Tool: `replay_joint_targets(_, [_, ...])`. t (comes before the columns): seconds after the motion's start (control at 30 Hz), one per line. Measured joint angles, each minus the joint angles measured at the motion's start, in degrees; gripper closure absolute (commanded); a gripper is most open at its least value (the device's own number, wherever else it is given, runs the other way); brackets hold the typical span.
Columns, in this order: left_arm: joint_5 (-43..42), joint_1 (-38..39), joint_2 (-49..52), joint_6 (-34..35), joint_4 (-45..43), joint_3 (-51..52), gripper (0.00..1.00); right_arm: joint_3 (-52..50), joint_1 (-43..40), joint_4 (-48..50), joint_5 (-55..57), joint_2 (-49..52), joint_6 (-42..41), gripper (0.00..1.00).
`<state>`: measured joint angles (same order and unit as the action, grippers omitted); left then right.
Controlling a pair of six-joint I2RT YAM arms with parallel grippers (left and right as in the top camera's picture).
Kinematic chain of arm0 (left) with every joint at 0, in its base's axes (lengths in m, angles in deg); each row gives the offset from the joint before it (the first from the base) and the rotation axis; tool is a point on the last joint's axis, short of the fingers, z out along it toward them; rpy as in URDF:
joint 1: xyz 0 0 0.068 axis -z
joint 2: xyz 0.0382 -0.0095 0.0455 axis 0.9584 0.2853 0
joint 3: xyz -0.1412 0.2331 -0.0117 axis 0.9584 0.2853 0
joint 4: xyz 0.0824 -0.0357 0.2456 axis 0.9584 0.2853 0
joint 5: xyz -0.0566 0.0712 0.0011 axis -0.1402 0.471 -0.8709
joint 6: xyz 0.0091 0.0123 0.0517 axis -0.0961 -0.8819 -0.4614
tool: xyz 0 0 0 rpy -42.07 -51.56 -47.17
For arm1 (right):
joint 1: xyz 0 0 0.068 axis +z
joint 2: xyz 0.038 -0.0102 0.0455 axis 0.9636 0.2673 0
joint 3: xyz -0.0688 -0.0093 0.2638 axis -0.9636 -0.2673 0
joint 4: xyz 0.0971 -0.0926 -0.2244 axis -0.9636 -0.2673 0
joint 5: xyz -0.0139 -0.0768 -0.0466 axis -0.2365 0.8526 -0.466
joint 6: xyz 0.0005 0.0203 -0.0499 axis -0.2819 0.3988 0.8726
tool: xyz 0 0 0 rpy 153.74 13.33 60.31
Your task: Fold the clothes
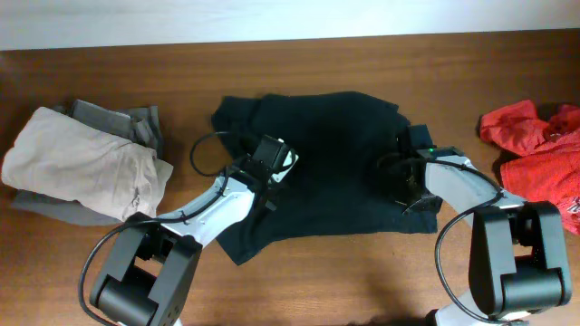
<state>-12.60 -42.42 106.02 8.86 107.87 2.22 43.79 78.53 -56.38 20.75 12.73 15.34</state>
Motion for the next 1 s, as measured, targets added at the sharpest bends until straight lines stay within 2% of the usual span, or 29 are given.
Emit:
replay_joint_targets(0.1, [0.5, 0.0, 0.0, 0.0, 1.9, -0.7, 1.00, 0.0, 0.0, 0.0, 0.0, 0.0, 0.1, 0.96])
replay_joint_targets(0.3, [4.5, -0.7, 0.0, 2.4, 13.1, -8.5, 1.00, 0.0, 0.0, 0.0, -0.2, 0.0, 0.4, 0.96])
replay_joint_targets(0.5, [9.4, -7.5, -0.1, 9.0, 24.1, -12.2, 1.00, 0.0, 0.0, 0.0, -0.2, 0.0, 0.5, 0.96])
replay_joint_targets(0.73, [10.8, -14.6, -0.1, 15.0, 30.5, -12.2, 0.99, 0.0, 0.0, 0.0, -0.2, 0.0, 0.6, 0.96])
replay_joint_targets(0.8, [10.8, -15.5, -0.1, 16.2, 31.9, -12.2, 0.91, 0.0, 0.0, 0.0, -0.2, 0.0, 0.6, 0.96])
replay_joint_targets(0.87, [10.8, -15.9, -0.1, 17.0, 33.1, -12.2, 0.75, 0.0, 0.0, 0.0, -0.2, 0.0, 0.6, 0.96])
replay_joint_targets(1.0, [11.2, -16.0, -0.1, 18.3, 33.8, -12.2, 0.69, 0.0, 0.0, -0.1, -0.2, 0.0, 0.5, 0.96])
